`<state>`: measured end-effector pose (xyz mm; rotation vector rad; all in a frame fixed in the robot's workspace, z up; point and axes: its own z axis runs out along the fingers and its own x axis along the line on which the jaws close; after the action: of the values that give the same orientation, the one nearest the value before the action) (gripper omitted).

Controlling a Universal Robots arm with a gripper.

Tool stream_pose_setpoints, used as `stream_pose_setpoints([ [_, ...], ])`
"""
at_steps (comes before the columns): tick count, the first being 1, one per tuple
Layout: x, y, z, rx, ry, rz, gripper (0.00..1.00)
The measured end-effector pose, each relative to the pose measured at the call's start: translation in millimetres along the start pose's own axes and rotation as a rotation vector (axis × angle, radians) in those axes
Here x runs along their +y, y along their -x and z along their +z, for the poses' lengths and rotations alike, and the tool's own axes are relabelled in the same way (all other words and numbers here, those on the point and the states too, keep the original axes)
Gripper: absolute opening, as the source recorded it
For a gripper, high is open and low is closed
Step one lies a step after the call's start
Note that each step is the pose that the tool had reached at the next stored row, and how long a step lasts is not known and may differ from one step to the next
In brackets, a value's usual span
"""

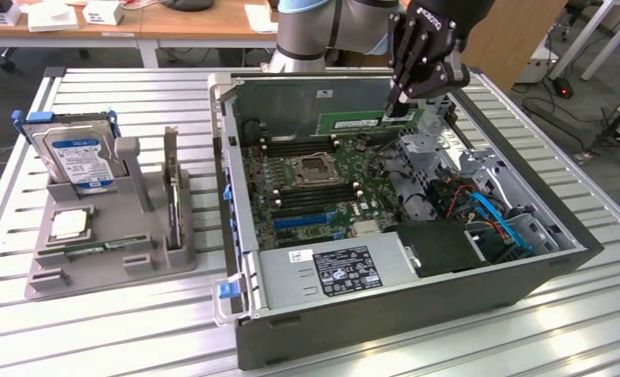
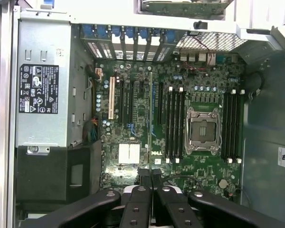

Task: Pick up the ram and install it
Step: 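Pick up the ram and move it above insertion slot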

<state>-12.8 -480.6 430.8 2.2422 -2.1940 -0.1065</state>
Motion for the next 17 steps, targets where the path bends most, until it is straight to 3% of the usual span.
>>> stream_pose_setpoints([
  [17,-0.5,21.1,1.3,-0.0002,-0.0005,0.012,0.11],
])
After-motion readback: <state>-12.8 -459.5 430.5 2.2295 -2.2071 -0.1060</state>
